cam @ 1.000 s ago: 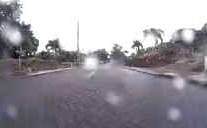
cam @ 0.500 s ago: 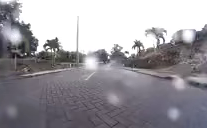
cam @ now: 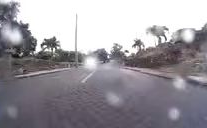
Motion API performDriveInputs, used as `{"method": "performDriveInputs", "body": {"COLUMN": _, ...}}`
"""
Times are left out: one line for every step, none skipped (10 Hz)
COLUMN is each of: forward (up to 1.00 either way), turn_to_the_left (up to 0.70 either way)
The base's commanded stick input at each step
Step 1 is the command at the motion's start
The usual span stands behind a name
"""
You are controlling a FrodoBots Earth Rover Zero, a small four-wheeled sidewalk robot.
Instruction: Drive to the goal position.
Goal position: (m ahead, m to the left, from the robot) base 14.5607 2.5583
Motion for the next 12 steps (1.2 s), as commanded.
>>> {"method": "performDriveInputs", "body": {"forward": 1.0, "turn_to_the_left": 0.0}}
{"method": "performDriveInputs", "body": {"forward": 1.0, "turn_to_the_left": 0.0}}
{"method": "performDriveInputs", "body": {"forward": 1.0, "turn_to_the_left": 0.0}}
{"method": "performDriveInputs", "body": {"forward": 1.0, "turn_to_the_left": 0.0}}
{"method": "performDriveInputs", "body": {"forward": 1.0, "turn_to_the_left": 0.0}}
{"method": "performDriveInputs", "body": {"forward": 1.0, "turn_to_the_left": 0.0}}
{"method": "performDriveInputs", "body": {"forward": 1.0, "turn_to_the_left": 0.0}}
{"method": "performDriveInputs", "body": {"forward": 1.0, "turn_to_the_left": 0.0}}
{"method": "performDriveInputs", "body": {"forward": 1.0, "turn_to_the_left": 0.0}}
{"method": "performDriveInputs", "body": {"forward": 1.0, "turn_to_the_left": 0.0}}
{"method": "performDriveInputs", "body": {"forward": 1.0, "turn_to_the_left": 0.0}}
{"method": "performDriveInputs", "body": {"forward": 1.0, "turn_to_the_left": 0.0}}
